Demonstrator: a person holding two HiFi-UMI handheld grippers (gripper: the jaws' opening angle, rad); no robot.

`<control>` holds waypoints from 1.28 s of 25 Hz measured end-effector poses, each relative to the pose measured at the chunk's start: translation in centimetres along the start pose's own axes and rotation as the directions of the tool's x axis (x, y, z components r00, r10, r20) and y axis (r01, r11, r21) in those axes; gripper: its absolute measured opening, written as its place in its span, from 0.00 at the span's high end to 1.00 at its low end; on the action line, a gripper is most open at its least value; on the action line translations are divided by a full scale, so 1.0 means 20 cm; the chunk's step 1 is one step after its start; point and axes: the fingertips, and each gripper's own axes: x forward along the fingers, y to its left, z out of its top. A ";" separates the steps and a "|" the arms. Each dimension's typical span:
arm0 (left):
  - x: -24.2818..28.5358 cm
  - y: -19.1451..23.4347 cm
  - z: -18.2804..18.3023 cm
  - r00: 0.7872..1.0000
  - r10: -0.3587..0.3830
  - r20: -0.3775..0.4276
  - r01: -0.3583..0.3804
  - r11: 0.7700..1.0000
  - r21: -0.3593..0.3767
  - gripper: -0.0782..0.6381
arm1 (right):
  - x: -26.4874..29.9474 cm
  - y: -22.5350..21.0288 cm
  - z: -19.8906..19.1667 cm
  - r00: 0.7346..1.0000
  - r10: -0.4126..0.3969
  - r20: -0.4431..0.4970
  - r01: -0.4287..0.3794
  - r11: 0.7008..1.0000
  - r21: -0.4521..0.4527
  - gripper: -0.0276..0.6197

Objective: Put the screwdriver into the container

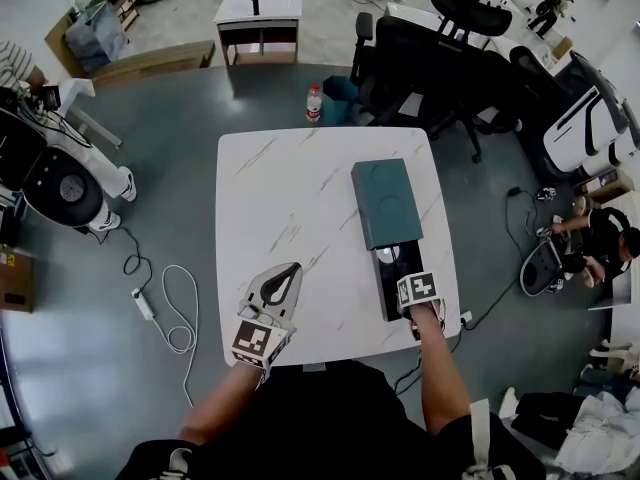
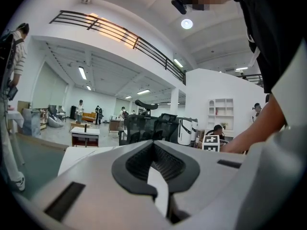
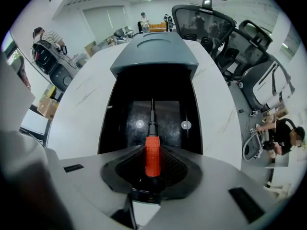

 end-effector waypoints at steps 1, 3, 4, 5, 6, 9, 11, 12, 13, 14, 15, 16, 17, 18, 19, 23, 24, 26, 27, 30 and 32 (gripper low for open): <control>0.00 0.00 0.00 1.000 -0.003 0.004 0.003 1.000 0.003 0.88 | 0.00 0.00 0.00 1.000 -0.001 0.005 0.001 1.000 0.003 0.79; 0.00 -0.01 0.00 1.000 -0.012 0.008 0.012 1.000 0.008 0.88 | 0.00 0.00 0.01 1.000 -0.006 0.021 0.005 1.000 0.009 0.79; 0.00 -0.02 0.00 1.000 -0.014 0.006 0.014 1.000 0.009 0.88 | -0.01 0.01 0.01 0.999 -0.010 0.031 0.009 1.000 0.009 0.78; 0.00 -0.02 -0.01 1.000 -0.016 0.003 0.016 1.000 0.007 0.88 | -0.02 0.01 0.02 0.999 -0.013 0.043 0.013 1.000 0.006 0.78; 0.00 -0.02 0.00 1.000 -0.019 0.005 0.019 1.000 0.007 0.88 | -0.04 0.02 0.04 0.998 -0.014 0.055 0.014 1.000 0.004 0.76; 0.01 -0.04 0.02 1.000 -0.028 0.011 0.028 0.999 0.017 0.88 | -0.11 0.03 0.07 0.995 0.012 0.101 -0.015 1.000 0.020 0.74; 0.01 -0.06 0.02 1.000 -0.031 0.001 0.031 0.999 0.009 0.88 | -0.20 0.02 0.09 0.988 0.043 0.151 -0.050 0.998 0.038 0.71; 0.01 -0.07 0.01 0.999 -0.032 -0.004 0.032 0.999 0.004 0.88 | -0.25 0.03 0.11 0.982 0.057 0.180 -0.065 0.997 0.036 0.70; 0.01 -0.07 0.01 0.999 -0.035 -0.003 0.035 0.999 0.004 0.88 | -0.30 0.04 0.13 0.975 0.070 0.212 -0.078 0.997 0.028 0.69; 0.01 -0.08 0.00 0.999 -0.038 -0.003 0.038 0.999 0.007 0.88 | -0.35 0.05 0.16 0.965 0.082 0.248 -0.089 0.996 0.015 0.68; 0.02 -0.09 0.00 0.999 -0.041 -0.003 0.041 0.999 0.009 0.88 | -0.41 0.07 0.18 0.953 0.092 0.288 -0.096 0.995 0.002 0.68; 0.02 -0.10 0.00 0.999 -0.046 -0.002 0.046 0.999 0.010 0.88 | -0.48 0.08 0.21 0.938 0.097 0.333 -0.098 0.995 -0.013 0.68; 0.03 -0.12 0.01 0.999 -0.052 -0.001 0.052 0.999 0.010 0.88 | -0.54 0.10 0.23 0.919 0.099 0.381 -0.095 0.995 -0.027 0.68; 0.04 -0.14 0.01 0.998 -0.058 0.000 0.058 0.998 0.009 0.88 | -0.61 0.11 0.26 0.898 0.097 0.430 -0.088 0.995 -0.041 0.68; 0.05 -0.16 0.02 0.998 -0.062 -0.001 0.062 0.998 0.007 0.88 | -0.67 0.13 0.29 0.872 0.093 0.481 -0.076 0.996 -0.054 0.71; 0.07 -0.23 0.08 0.997 -0.080 0.009 0.080 0.997 0.024 0.88 | -0.98 0.18 0.42 0.695 0.078 0.715 -0.021 0.996 -0.088 0.89; 0.08 -0.25 0.11 0.996 -0.085 0.017 0.085 0.996 0.026 0.88 | -1.07 0.19 0.44 0.636 0.078 0.768 -0.012 0.996 -0.091 0.91; 0.08 -0.28 0.14 0.996 -0.089 0.028 0.088 0.996 0.027 0.88 | -1.24 0.20 0.47 0.514 0.081 0.854 -0.001 0.996 -0.094 0.92; 0.08 -0.28 0.16 0.996 -0.090 0.031 0.089 0.996 0.027 0.88 | -1.31 0.21 0.49 0.454 0.084 0.887 0.005 0.995 -0.096 0.92; 0.08 -0.30 0.21 0.995 -0.090 0.054 0.088 0.996 0.029 0.88 | -1.51 0.24 0.50 0.303 0.088 0.949 0.039 0.994 -0.105 0.92; 0.08 -0.31 0.25 0.994 -0.085 0.063 0.083 0.996 0.034 0.88 | -1.60 0.26 0.50 0.238 0.092 0.967 0.080 0.990 -0.114 0.92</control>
